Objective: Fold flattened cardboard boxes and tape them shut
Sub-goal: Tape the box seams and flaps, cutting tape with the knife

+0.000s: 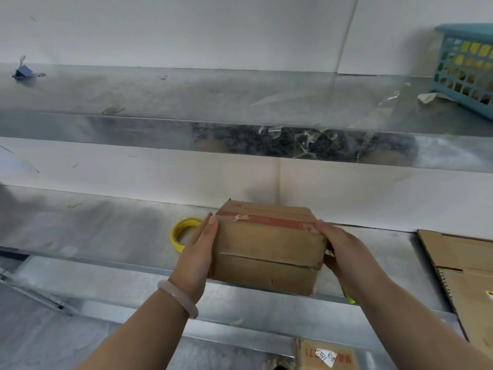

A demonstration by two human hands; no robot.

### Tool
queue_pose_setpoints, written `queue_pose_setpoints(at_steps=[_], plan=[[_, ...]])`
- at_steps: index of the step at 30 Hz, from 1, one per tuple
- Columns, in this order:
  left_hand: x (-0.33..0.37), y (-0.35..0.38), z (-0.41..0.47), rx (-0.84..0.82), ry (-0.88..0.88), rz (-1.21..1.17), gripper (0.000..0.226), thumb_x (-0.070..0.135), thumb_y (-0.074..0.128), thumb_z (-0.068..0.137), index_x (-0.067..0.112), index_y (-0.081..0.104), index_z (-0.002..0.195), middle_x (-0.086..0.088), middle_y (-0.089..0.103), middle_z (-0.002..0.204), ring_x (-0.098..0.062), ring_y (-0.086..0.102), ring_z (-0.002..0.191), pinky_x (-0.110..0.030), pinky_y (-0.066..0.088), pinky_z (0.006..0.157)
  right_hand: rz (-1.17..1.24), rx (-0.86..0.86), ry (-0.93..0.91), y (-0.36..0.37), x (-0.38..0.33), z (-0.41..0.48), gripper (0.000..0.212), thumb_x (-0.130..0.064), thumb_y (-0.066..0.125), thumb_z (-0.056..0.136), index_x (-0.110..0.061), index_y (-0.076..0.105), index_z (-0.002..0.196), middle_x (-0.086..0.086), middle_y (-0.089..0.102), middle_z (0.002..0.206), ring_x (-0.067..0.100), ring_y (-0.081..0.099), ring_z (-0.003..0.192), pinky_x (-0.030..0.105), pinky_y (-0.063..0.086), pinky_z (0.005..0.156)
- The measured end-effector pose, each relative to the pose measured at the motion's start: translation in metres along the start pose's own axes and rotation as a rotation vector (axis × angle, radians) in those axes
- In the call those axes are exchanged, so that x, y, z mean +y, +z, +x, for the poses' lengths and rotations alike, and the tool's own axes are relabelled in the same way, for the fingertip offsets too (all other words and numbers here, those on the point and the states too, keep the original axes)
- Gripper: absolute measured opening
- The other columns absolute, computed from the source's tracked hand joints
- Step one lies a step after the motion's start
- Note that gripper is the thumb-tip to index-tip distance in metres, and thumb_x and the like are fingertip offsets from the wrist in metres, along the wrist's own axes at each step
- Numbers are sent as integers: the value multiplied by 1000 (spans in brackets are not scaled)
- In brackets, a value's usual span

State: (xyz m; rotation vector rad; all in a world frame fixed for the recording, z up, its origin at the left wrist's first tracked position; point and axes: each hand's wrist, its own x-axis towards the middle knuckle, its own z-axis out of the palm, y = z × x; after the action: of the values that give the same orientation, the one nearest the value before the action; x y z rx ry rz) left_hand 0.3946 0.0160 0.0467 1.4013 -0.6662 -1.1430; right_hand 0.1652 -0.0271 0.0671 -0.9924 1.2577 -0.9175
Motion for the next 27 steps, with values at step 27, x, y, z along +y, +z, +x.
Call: queue_pose_setpoints(at_steps=[27], plan=[[-7, -5, 19, -83, -121, 211, 28, 40, 62, 90, 13, 63, 100, -5, 66, 95, -21, 65, 94, -48, 52, 93, -334, 112, 57, -19, 16, 15, 36, -52, 60, 90, -19, 59, 105, 0, 65, 104, 18, 63, 99, 44, 59, 85]])
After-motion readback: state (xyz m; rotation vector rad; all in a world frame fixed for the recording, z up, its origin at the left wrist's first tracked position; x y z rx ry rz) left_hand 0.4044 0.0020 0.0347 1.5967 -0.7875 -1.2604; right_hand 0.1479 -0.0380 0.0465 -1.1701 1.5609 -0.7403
